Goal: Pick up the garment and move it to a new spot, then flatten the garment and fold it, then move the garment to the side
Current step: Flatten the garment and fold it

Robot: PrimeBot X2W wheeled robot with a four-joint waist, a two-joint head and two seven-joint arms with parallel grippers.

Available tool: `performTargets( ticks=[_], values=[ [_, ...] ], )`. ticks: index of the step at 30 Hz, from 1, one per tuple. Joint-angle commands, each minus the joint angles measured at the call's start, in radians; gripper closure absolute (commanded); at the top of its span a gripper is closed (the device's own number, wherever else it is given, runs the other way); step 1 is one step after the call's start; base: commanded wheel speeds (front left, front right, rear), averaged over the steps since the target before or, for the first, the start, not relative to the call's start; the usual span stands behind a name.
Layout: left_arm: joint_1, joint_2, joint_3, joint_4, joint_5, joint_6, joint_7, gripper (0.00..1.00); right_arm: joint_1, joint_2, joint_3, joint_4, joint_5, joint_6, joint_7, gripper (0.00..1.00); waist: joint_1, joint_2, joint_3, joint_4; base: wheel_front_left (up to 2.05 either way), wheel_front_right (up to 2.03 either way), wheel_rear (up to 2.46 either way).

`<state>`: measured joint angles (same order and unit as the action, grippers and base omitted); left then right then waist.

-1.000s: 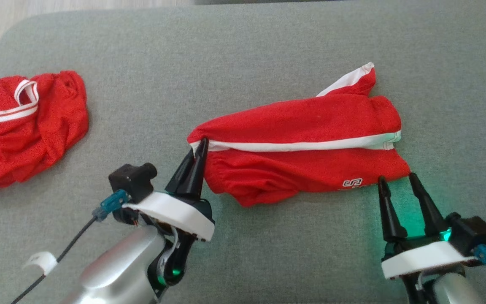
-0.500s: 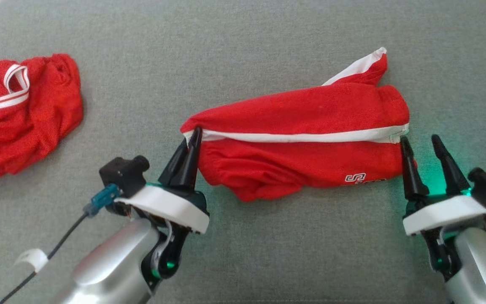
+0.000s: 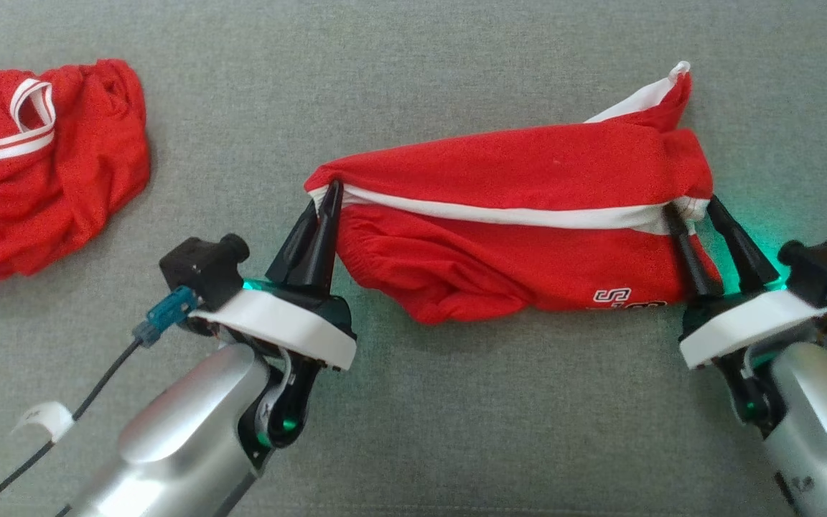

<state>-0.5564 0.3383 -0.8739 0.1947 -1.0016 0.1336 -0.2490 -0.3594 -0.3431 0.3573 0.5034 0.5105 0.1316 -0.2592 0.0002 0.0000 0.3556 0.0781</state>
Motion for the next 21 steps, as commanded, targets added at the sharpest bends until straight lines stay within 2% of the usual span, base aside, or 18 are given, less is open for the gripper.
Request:
performTargets(
  ticks=[1, 6, 11, 15, 16, 21],
  values=[
    [-0.045, 0.023, 0.038, -0.028, 0.013, 0.0, -0.007, 1.0, -0.003, -0.031, 0.008, -0.034, -0.016, -0.001, -0.003, 1.0, -0.0002, 0.0, -0.008, 0.001, 0.0, 0.0, 0.0],
    [-0.094, 0.036, 0.049, -0.028, 0.038, -0.028, -0.007, 1.0, 0.018, -0.025, -0.044, -0.107, -0.038, -0.001, -0.003, 1.0, -0.0002, 0.0, -0.05, -0.01, 0.0, 0.0, 0.0],
    [-0.226, 0.053, 0.059, -0.028, 0.077, -0.056, 0.022, 1.0, -0.037, -0.039, -0.128, -0.216, -0.055, -0.001, -0.003, 1.0, -0.0002, 0.0, -0.053, -0.053, 0.0, 0.0, 0.0],
    [-0.416, 0.042, 0.073, 0.001, 0.119, -0.09, 0.063, 1.0, -0.173, -0.094, -0.186, -0.265, -0.068, -0.001, -0.003, 1.0, -0.0002, 0.0, -0.017, -0.097, 0.0, 0.0, 0.0],
    [-0.416, 0.042, 0.073, 0.001, 0.119, -0.09, 0.063, 1.0, -0.173, -0.094, -0.186, -0.265, -0.068, -0.001, -0.003, 1.0, -0.0002, 0.0, -0.017, -0.097, 0.0, 0.0, 0.0],
    [-0.722, -0.012, 0.073, 0.098, 0.21, -0.134, 0.104, 1.0, -0.398, -0.198, -0.281, -0.307, -0.092, -0.001, -0.003, 1.0, -0.0002, 0.0, 0.06, -0.152, 0.0, 0.0, 0.0]
  ],
)
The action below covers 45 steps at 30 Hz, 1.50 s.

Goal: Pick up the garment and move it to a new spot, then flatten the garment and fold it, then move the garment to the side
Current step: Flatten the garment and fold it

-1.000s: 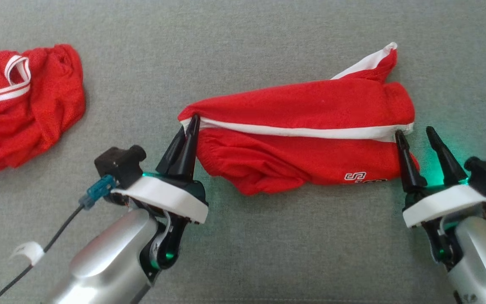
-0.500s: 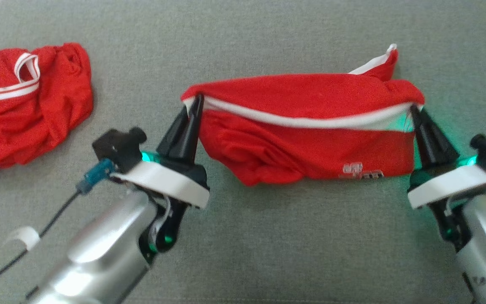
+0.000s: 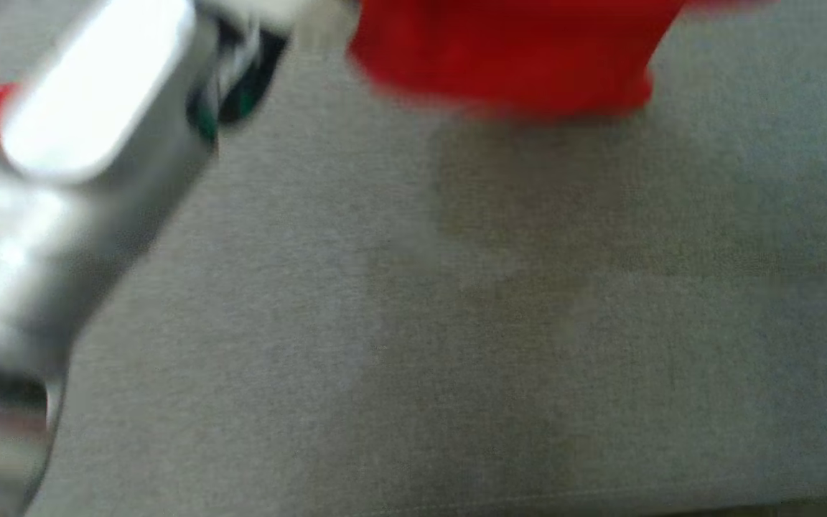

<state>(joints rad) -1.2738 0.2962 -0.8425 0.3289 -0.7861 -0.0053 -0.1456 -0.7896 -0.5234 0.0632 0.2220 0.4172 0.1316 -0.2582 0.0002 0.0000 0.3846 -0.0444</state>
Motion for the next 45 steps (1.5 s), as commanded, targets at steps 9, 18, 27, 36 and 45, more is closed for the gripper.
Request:
performTargets(
  ticks=[9, 18, 27, 36, 45],
  values=[
    [-0.219, -0.042, 0.044, 0.115, 0.109, -0.058, -0.1, 1.0, -0.11, -0.087, -0.07, -0.107, -0.036, -0.001, -0.004, 1.0, -0.0002, 0.0, 0.094, -0.08, 0.0, 0.0, 0.0],
    [0.312, 0.022, 0.002, -0.072, 0.257, 0.003, -0.116, 1.0, 0.418, 0.101, -0.202, -0.209, -0.107, -0.001, -0.004, 1.0, -0.0002, 0.0, 0.084, -0.045, 0.0, 0.0, 0.0],
    [0.822, 0.084, -0.007, -0.225, 0.33, 0.108, -0.116, 1.0, 0.934, 0.24, -0.25, -0.433, -0.037, -0.001, -0.004, 1.0, -0.0002, 0.0, -0.008, -0.041, 0.0, 0.0, 0.0],
    [0.926, 0.083, 0.023, -0.372, 0.245, 0.121, -0.084, 1.0, 1.03, 0.193, -0.303, -0.538, 0.004, -0.001, 0.065, 1.0, -0.0002, 0.0, -0.06, 0.003, 0.0, 0.0, 0.0],
    [0.694, -0.041, 0.071, -0.243, 0.19, 0.101, 0.009, 1.0, 0.687, 0.06, -0.193, -0.327, 0.008, -0.001, 0.184, 1.0, -0.0002, 0.0, 0.04, 0.041, 0.0, 0.0, 0.0]
  ],
)
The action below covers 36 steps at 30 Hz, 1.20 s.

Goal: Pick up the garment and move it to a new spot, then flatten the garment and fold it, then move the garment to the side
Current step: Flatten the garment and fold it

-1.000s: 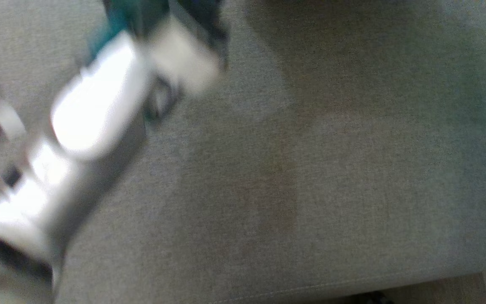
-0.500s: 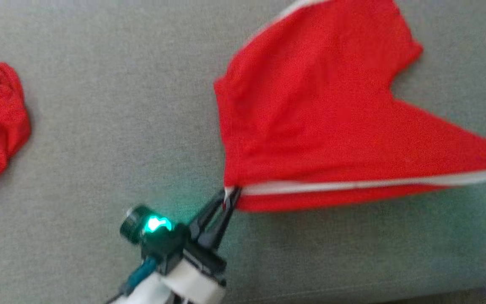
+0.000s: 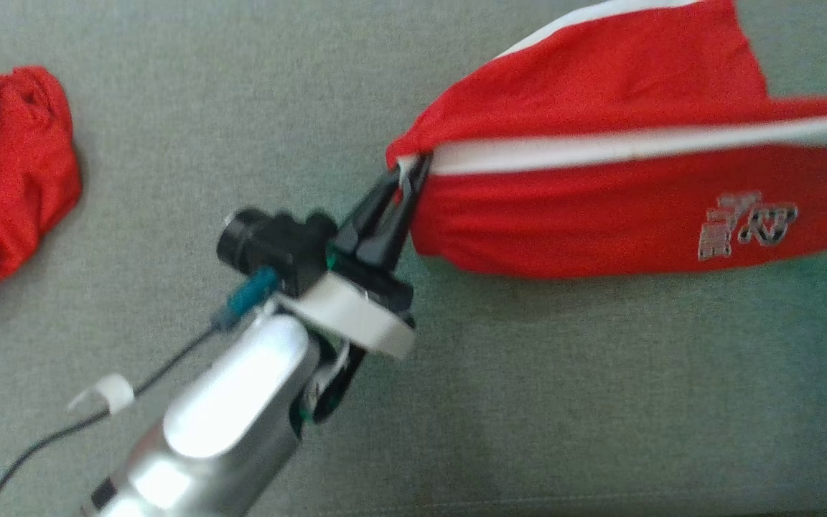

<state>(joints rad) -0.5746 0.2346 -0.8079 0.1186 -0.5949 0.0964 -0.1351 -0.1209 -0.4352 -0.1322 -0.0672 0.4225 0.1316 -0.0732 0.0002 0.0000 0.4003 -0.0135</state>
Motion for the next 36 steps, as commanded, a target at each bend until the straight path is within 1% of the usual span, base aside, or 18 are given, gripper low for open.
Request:
performTargets(
  ticks=[1, 4, 9, 14, 19, 20, 21, 22, 25, 28, 30, 33, 36],
  values=[
    [-0.03, 0.009, 0.043, -0.007, -0.007, -0.001, 0.006, 1.0, -0.028, -0.05, 0.026, -0.006, 0.001, -0.001, 0.01, 1.0, -0.0002, 0.0, 0.038, 0.013, 0.0, 0.0, 0.0],
    [-0.089, -0.023, 0.066, 0.06, -0.028, 0.003, 0.025, 1.0, -0.166, -0.104, 0.097, 0.091, 0.0, -0.001, 0.03, 1.0, -0.0002, 0.0, 0.078, 0.022, 0.0, 0.0, 0.0],
    [-0.153, -0.06, 0.093, 0.14, -0.063, -0.002, 0.044, 1.0, -0.381, -0.169, 0.233, 0.266, 0.01, -0.001, 0.038, 1.0, -0.0002, 0.0, 0.127, 0.034, 0.0, 0.0, 0.0],
    [-0.214, -0.083, 0.109, 0.193, -0.073, -0.015, 0.032, 1.0, -0.549, -0.189, 0.355, 0.412, 0.031, -0.001, 0.015, 1.0, -0.0002, 0.0, 0.164, 0.05, 0.0, 0.0, 0.0],
    [-0.261, -0.095, 0.11, 0.243, -0.073, -0.025, 0.034, 1.0, -0.666, -0.197, 0.463, 0.533, 0.062, -0.001, -0.015, 1.0, -0.0002, 0.0, 0.193, 0.064, 0.0, 0.0, 0.0],
    [-0.271, -0.1, 0.106, 0.259, -0.072, -0.03, 0.032, 0.68, -0.698, -0.199, 0.497, 0.573, 0.071, -0.001, -0.036, 0.88, -0.0002, 0.0, 0.198, 0.068, 0.0, 0.0, 0.0],
    [-0.275, -0.101, 0.105, 0.267, -0.071, -0.032, 0.027, 0.31, -0.713, -0.199, 0.507, 0.592, 0.072, -0.001, -0.053, 0.42, -0.0002, 0.0, 0.201, 0.069, 0.0, 0.0, 0.0],
    [-0.277, -0.102, 0.106, 0.276, -0.07, -0.031, 0.021, 0.0, -0.725, -0.197, 0.513, 0.609, 0.072, -0.001, -0.077, 0.0, -0.0002, 0.0, 0.202, 0.07, 0.0, 0.0, 0.0],
    [-0.277, -0.106, 0.106, 0.298, -0.057, -0.027, -0.021, 0.0, -0.736, -0.185, 0.538, 0.657, 0.097, -0.001, -0.123, 0.0, -0.0002, 0.0, 0.192, 0.073, 0.0, 0.0, 0.0],
    [-0.255, -0.105, 0.102, 0.307, -0.024, -0.002, -0.075, 0.0, -0.716, -0.181, 0.554, 0.692, 0.137, -0.001, -0.148, 0.0, -0.0002, 0.0, 0.164, 0.078, 0.0, 0.0, 0.0],
    [-0.228, -0.097, 0.103, 0.299, 0.01, 0.028, -0.103, 0.0, -0.686, -0.172, 0.559, 0.705, 0.176, -0.001, -0.156, 0.0, -0.0002, 0.0, 0.139, 0.081, 0.0, 0.0, 0.0],
    [-0.157, -0.085, 0.114, 0.257, 0.066, 0.086, -0.123, 0.0, -0.639, -0.163, 0.571, 0.733, 0.231, -0.001, -0.145, 0.0, -0.0002, 0.0, 0.1, 0.084, 0.0, 0.0, 0.0],
    [-0.069, -0.086, 0.148, 0.164, 0.136, 0.145, -0.126, 0.0, -0.598, -0.157, 0.572, 0.773, 0.293, -0.001, -0.111, 0.0, -0.0002, 0.0, 0.065, 0.1, 0.0, 0.0, 0.0]
  ],
)
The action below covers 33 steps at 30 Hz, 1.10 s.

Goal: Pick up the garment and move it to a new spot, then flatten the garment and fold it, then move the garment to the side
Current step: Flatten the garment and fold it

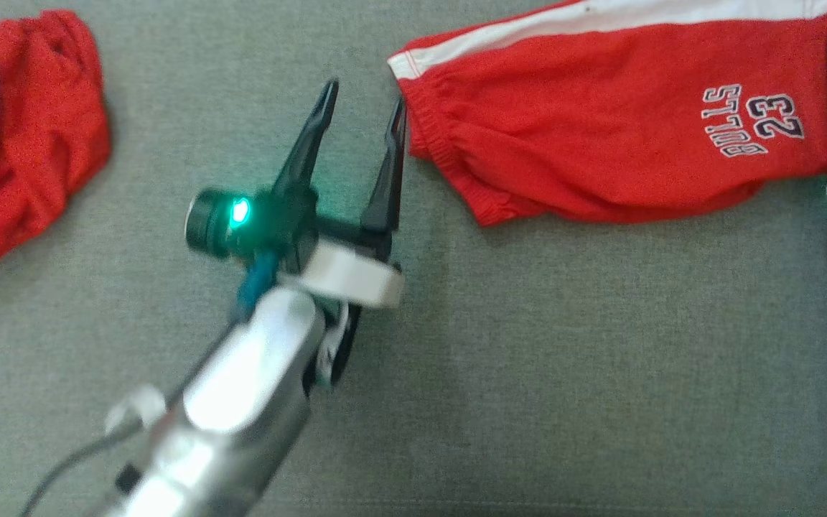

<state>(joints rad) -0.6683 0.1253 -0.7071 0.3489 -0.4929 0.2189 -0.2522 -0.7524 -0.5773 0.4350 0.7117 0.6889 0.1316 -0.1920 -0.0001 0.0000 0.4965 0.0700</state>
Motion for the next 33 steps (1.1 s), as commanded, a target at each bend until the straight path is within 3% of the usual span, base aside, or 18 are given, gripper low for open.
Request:
performTargets(
  ticks=[1, 6, 7, 9, 12, 16, 26, 33],
  values=[
    [0.059, 0.023, 0.061, -0.101, 0.059, 0.038, -0.009, 0.0, 0.044, -0.011, 0.003, 0.006, 0.05, -0.001, 0.02, 0.0, 0.0001, 0.0, -0.041, 0.023, 0.0, 0.0, 0.0],
    [0.19, 0.005, 0.112, -0.227, 0.147, 0.072, -0.009, 0.0, 0.072, -0.006, -0.003, 0.066, 0.13, -0.001, 0.081, 0.0, 0.0001, 0.0, -0.071, 0.062, 0.0, 0.0, 0.0],
    [0.216, -0.001, 0.12, -0.251, 0.163, 0.07, -0.009, 0.0, 0.076, -0.004, -0.006, 0.076, 0.153, -0.001, 0.093, 0.06, 0.0001, 0.0, -0.078, 0.074, 0.0, 0.0, 0.0],
    [0.262, -0.012, 0.131, -0.285, 0.188, 0.061, -0.009, 0.0, 0.085, -0.002, 0.0, 0.08, 0.202, -0.001, 0.126, 1.0, 0.0001, 0.0, -0.091, 0.094, 0.0, 0.0, 0.0],
    [0.311, -0.023, 0.149, -0.312, 0.217, 0.044, -0.009, 0.0, 0.095, -0.016, 0.015, 0.072, 0.258, -0.001, 0.163, 1.0, 0.0001, 0.0, -0.11, 0.112, 0.0, 0.0, 0.0],
    [0.344, -0.033, 0.182, -0.322, 0.243, 0.024, -0.009, 0.0, 0.096, -0.046, 0.016, 0.097, 0.275, -0.001, 0.131, 1.0, 0.0001, 0.0, -0.142, 0.114, 0.0, 0.0, 0.0],
    [0.388, -0.046, 0.244, -0.334, 0.289, -0.018, -0.009, 0.0, 0.137, -0.172, 0.011, 0.144, 0.287, -0.001, 0.104, 1.0, 0.0001, 0.0, -0.184, 0.049, 0.0, 0.0, 0.0],
    [0.389, -0.057, 0.258, -0.321, 0.303, -0.045, -0.009, 0.0, 0.13, -0.226, 0.003, 0.079, 0.29, -0.001, 0.082, 1.0, 0.0001, 0.0, -0.187, 0.015, 0.0, 0.0, 0.0]
  ],
)
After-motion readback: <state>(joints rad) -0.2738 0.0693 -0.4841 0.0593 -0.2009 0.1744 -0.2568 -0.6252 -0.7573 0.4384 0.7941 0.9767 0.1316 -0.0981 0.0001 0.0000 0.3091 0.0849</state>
